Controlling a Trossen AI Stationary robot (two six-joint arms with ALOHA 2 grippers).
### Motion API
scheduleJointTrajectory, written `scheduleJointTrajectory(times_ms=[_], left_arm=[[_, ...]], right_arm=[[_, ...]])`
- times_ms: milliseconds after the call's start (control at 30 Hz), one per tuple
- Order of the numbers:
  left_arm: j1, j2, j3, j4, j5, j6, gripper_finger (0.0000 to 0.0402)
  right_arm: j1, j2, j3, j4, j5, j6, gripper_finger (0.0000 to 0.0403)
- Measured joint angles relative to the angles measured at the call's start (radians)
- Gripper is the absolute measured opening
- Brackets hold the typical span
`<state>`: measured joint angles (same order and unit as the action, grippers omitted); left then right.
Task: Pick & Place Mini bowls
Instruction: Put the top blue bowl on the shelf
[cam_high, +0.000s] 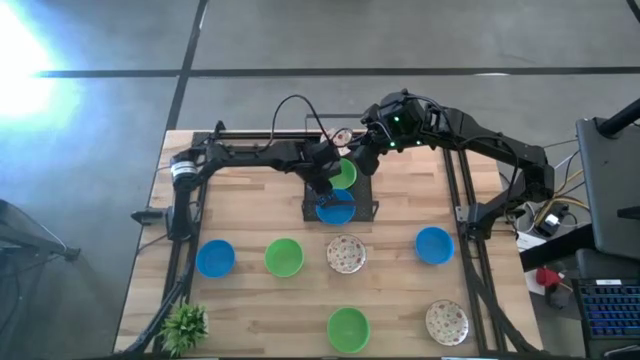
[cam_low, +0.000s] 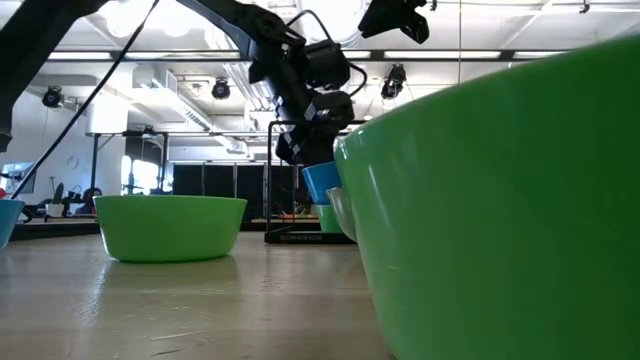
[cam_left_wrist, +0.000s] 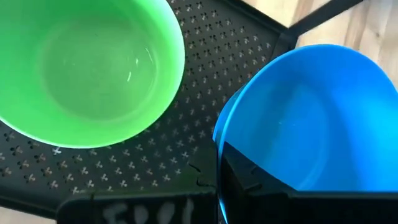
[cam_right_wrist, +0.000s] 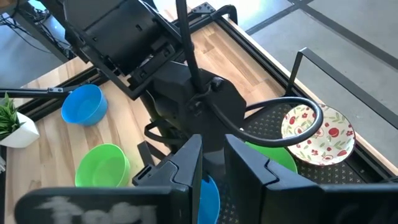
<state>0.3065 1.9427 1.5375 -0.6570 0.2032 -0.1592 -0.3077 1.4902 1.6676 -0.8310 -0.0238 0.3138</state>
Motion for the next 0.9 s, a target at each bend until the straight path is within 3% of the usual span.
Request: scheduleJointTrajectory(times_ms=[500, 667, 800, 900], left_arm=[[0.006, -0.002, -0.002, 0.013, -0.067, -0.019, 0.0], [0.007, -0.005, -0.002, 0.025, -0.162, -0.056, 0.0], [0.01, -0.002, 0.001, 0.039, -0.158, -0.06, 0.0], [0.014, 0.002, 0.005, 0.036, -0.058, -0.032, 0.0]], right_arm=[[0.0, 0.0, 0.0, 0.001, 0.0, 0.0, 0.0063], [0.0, 0.0, 0.0, 0.001, 0.0, 0.0, 0.0063], [0.0, 0.0, 0.0, 0.001, 0.0, 0.0, 0.0063], [0.0, 0.0, 0.0, 0.001, 0.0, 0.0, 0.0063]])
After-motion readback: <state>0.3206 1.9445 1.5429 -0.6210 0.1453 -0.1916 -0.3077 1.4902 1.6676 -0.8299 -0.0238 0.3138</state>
